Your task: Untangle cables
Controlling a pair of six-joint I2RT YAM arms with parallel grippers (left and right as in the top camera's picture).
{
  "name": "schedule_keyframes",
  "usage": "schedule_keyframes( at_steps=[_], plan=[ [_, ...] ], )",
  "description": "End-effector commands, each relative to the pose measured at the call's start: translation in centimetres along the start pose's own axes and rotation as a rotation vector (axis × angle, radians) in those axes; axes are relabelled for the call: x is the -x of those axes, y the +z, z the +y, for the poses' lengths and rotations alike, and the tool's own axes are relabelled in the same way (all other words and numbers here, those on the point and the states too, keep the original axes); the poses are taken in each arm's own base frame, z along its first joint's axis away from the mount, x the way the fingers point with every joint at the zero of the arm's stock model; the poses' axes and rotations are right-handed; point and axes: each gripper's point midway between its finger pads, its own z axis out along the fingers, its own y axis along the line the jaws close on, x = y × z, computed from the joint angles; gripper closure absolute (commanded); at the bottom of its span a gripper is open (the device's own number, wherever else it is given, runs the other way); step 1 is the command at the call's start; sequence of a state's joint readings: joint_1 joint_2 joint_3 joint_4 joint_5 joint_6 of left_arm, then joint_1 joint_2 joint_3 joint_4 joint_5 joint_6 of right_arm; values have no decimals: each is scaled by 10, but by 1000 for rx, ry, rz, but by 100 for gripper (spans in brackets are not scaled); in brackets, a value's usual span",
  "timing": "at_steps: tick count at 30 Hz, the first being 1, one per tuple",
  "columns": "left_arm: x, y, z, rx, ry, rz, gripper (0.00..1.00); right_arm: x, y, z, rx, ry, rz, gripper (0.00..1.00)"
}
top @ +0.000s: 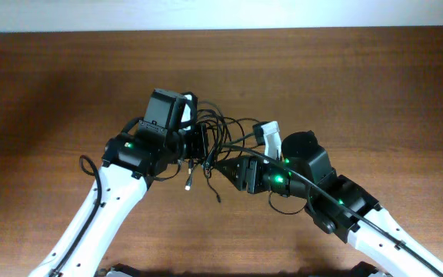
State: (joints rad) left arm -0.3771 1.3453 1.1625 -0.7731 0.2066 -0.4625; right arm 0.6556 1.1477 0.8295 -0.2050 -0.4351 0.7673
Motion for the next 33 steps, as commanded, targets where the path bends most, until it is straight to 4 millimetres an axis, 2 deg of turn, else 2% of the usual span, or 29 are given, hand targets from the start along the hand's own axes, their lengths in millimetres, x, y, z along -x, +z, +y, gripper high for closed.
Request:
schedule_keyframes(
  at_steps=[1, 3, 6, 10, 11, 12, 13, 14, 16, 17, 19, 20, 21, 22, 23, 24, 25, 27, 29, 30, 32, 33],
  plan=[
    [-1, -2, -7, -37, 281, 2, 100, 22, -3, -8, -79, -11, -108, 50],
    [-1, -2, -11, -51, 314, -1, 100, 30, -4, -7, -93, -15, -138, 51],
    [-7, 2, -48, -102, 434, -38, 100, 24, 2, -6, -128, 24, -154, 53],
    [-16, 5, -64, -51, 491, -61, 100, 22, 4, -14, -187, 127, -194, 55],
    [-15, 5, -67, -59, 448, -68, 100, 16, -4, -48, -346, 192, -220, 63],
    [-10, 1, -63, -40, 418, -88, 100, 2, -26, -93, -577, 291, -252, 67],
    [-4, -6, -56, -19, 383, -113, 100, -9, -47, -121, -738, 342, -281, 68],
    [3, -18, -50, -16, 352, -147, 100, -16, -60, -135, -824, 357, -282, 71],
    [20, -50, -41, -20, 306, -243, 100, -23, -67, -145, -865, 380, -250, 77],
    [27, -69, -36, -22, 290, -297, 100, -24, -67, -145, -865, 383, -242, 80],
    [33, -87, -28, -15, 267, -346, 100, -27, -64, -142, -844, 394, -220, 86],
    [34, -93, -25, -11, 258, -363, 100, -30, -52, -129, -759, 369, -152, 92],
    [34, -93, -26, -19, 258, -360, 100, -28, -28, -96, -564, 255, -51, 95],
    [31, -88, -29, -44, 226, -331, 100, -22, -7, -45, -289, 91, 26, 96],
    [29, -84, -28, -49, 182, -314, 100, -16, -1, -4, -88, -17, 49, 96],
    [27, -78, -29, -63, 159, -290, 100, -14, -1, 34, 102, -109, 68, 96],
    [25, -75, -32, -79, 158, -273, 100, -14, -5, 61, 232, -164, 79, 96],
    [20, -63, -32, -86, 155, -222, 100, -18, -27, 116, 528, -344, 101, 96],
    [24, -53, -22, -30, 145, -221, 100, -36, -63, 157, 815, -599, 132, 96],
    [26, -48, -20, -18, 141, -219, 100, -42, -78, 168, 908, -691, 134, 96],
    [31, -41, -21, -22, 108, -222, 100, -43, -79, 169, 924, -719, 128, 96],
    [32, -41, -22, -30, 102, -227, 100, -40, -70, 163, 882, -681, 131, 96]
  ],
)
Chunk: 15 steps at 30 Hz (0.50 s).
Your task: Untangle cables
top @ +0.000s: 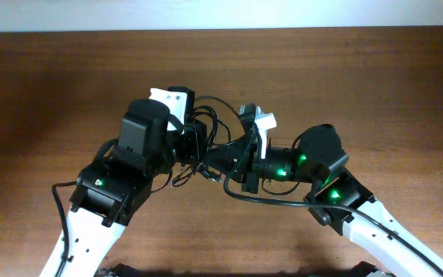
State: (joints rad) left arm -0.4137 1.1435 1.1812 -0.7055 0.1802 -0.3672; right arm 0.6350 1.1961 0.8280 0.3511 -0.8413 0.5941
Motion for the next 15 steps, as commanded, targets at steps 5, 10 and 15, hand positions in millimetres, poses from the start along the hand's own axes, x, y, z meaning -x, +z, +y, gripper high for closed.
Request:
schedule_keyframes(
  at_steps=[5, 10, 15],
  plan=[
    [23, -42, 33, 101, -95, -156, 100, -71, -49, -96, -521, 379, 189, 96],
    [15, -65, 37, 127, -103, -173, 100, -73, -68, -115, -642, 599, 116, 96],
    [28, -37, 47, 147, -252, -185, 100, -90, -75, -116, -698, 776, 118, 96]
  ],
)
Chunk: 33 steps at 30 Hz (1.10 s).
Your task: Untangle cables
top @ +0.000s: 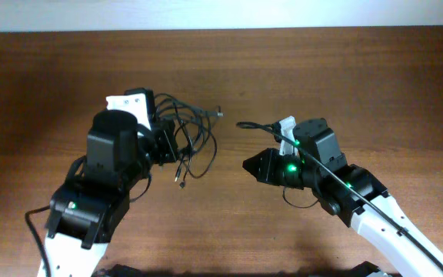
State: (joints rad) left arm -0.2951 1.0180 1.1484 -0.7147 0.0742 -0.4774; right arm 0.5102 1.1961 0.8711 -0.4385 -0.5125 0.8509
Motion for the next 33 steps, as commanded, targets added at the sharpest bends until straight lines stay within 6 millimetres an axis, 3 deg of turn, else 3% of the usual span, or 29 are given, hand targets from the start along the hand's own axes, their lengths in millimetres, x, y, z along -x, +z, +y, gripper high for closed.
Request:
schedule_keyframes(
  at_steps=[1, 3, 4, 5, 6, 7, 9, 11, 14, 15, 16, 18, 19, 21, 25, 27, 33],
  plan=[
    [3, 8, -5, -19, -72, 15, 100, -6, -2, 15, 80, -118, 36, 96],
    [-9, 2, -31, -177, 88, 78, 100, -26, -8, 42, 258, -460, 117, 96],
    [-18, -10, -48, -284, 187, 100, 100, -26, -7, 39, 250, -564, 102, 96],
    [-20, -22, -52, -313, 221, 94, 100, -14, -3, 25, 155, -505, 56, 96],
    [-18, -33, -51, -309, 230, 64, 100, 10, -2, -10, -63, -289, -53, 96],
    [-13, -42, -48, -286, 236, 23, 100, 20, -5, -30, -171, -135, -122, 96],
    [-4, -50, -29, -171, 233, -41, 100, 27, -6, -26, -155, -110, -156, 96],
    [-8, -45, -12, -81, 193, -19, 100, 25, -6, -21, -133, -137, -146, 96],
    [-23, -27, -3, -41, 179, 78, 98, 16, -19, 6, -22, -205, -123, 96],
    [-27, -18, 0, -30, 174, 109, 96, 10, -28, 24, 55, -266, -116, 96],
    [-33, -5, 1, -26, 152, 155, 95, 2, -41, 46, 153, -319, -110, 89],
    [-40, 9, 3, -22, 123, 207, 100, -2, -49, 53, 180, -334, -113, 84],
    [-43, 13, 1, -34, 120, 224, 100, -3, -49, 53, 178, -331, -111, 81],
    [-46, 17, 1, -36, 118, 242, 100, -4, -44, 47, 161, -317, -93, 66],
    [-44, 17, 1, -38, 118, 237, 100, -9, -29, 29, 107, -262, -27, 65],
    [-45, 17, 1, -38, 119, 238, 100, -13, -25, 26, 103, -219, 3, 42],
    [-42, 18, 0, -38, 120, 227, 100, -28, -28, 37, 175, -194, 87, 23]
  ],
)
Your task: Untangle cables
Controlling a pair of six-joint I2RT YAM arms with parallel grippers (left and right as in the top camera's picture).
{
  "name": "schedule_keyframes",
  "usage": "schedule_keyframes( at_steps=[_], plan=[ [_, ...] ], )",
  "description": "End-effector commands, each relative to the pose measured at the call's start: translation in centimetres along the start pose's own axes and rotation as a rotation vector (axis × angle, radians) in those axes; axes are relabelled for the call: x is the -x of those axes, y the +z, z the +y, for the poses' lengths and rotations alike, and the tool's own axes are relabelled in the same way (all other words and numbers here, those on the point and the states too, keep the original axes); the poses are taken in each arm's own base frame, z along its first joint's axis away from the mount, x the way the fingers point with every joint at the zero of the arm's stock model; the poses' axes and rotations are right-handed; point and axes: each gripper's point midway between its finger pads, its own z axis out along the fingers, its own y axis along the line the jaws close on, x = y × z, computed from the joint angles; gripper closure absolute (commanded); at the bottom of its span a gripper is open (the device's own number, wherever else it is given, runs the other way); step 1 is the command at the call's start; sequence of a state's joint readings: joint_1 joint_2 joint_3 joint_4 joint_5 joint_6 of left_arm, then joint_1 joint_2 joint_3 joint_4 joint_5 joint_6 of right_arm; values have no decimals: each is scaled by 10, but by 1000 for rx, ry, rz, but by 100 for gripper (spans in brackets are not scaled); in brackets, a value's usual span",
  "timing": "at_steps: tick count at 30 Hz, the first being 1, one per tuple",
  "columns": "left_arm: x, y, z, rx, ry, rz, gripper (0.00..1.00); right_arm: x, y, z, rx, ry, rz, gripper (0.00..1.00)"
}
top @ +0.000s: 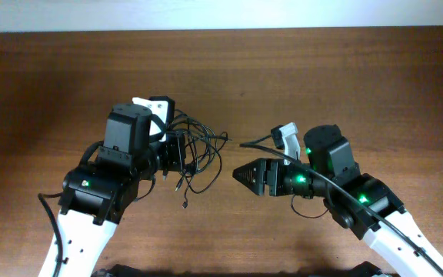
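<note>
A tangle of thin black cables (200,150) hangs bunched at my left gripper (172,154), which is shut on its left side. Loose ends with plugs trail down to the table (184,205). My right gripper (238,173) points left, a short gap away from the tangle. Its fingers meet in a point and look shut, with nothing showing between the tips. A single black cable (256,146) runs over the right wrist with its free end toward the tangle. Whether the gripper grips it is hidden.
The brown wooden table (344,77) stretches wide behind and to both sides of the arms. A pale wall edge runs along the back. The right arm's own black lead loops beside its wrist (308,214).
Both arms have moved a little toward the front and toward each other. The left gripper with the tangle is now lower right, the right gripper lower left. The gap between them stays.
Both grippers were first together in the cable tangle at mid-table, and still there 1.6 s ago. By 1.1 s ago they stood apart, the tangle with the left gripper and one cable by the right wrist. Now they are slightly closer again.
</note>
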State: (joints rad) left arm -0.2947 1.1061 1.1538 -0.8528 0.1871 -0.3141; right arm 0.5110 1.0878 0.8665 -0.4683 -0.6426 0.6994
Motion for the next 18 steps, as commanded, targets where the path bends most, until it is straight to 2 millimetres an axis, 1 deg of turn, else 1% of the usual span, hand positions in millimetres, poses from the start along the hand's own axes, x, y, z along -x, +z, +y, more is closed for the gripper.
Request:
schedule_keyframes(
  at_steps=[1, 2, 3, 4, 6, 7, 8, 9, 10, 11, 12, 13, 16, 17, 18],
  plan=[
    [7, -4, -5, -22, -9, -26, 100, -8, 0, 10, 57, -1, 49, 22],
    [9, -4, -6, -25, -8, -34, 100, -10, -1, 13, 72, -1, 62, 18],
    [10, -4, -6, -25, -7, -36, 100, -12, -1, 15, 86, -1, 73, 11],
    [10, -4, -6, -28, -7, -35, 100, -14, -1, 17, 101, -1, 85, 7],
    [9, -4, -7, -31, -7, -31, 100, -15, -1, 18, 107, -2, 89, 5],
    [7, -4, -13, -67, 24, -20, 100, -14, -2, 19, 107, -3, 89, 3],
    [3, -6, -24, -131, 92, -2, 100, -14, -1, 17, 100, -2, 84, 0],
    [-2, -7, -34, -192, 147, 13, 100, -11, -1, 15, 86, -3, 72, 1],
    [-9, -11, -48, -286, 237, 35, 100, -4, 0, 6, 33, -3, 27, 1],
    [-15, -13, -53, -321, 312, 46, 100, 1, 0, 0, -3, -3, -3, 1],
    [-21, -13, -52, -325, 383, 58, 100, 6, 0, -7, -40, -9, -32, 1],
    [-25, -13, -50, -324, 416, 72, 100, 11, 0, -13, -74, -13, -59, 1],
    [-32, -14, -48, -323, 408, 100, 100, 18, 3, -28, -142, 0, -88, 0],
    [-33, -14, -50, -334, 407, 103, 100, 18, 5, -33, -161, -5, -84, 4],
    [-33, -15, -51, -342, 407, 104, 100, 17, 9, -37, -172, -40, -69, 10]
  ],
)
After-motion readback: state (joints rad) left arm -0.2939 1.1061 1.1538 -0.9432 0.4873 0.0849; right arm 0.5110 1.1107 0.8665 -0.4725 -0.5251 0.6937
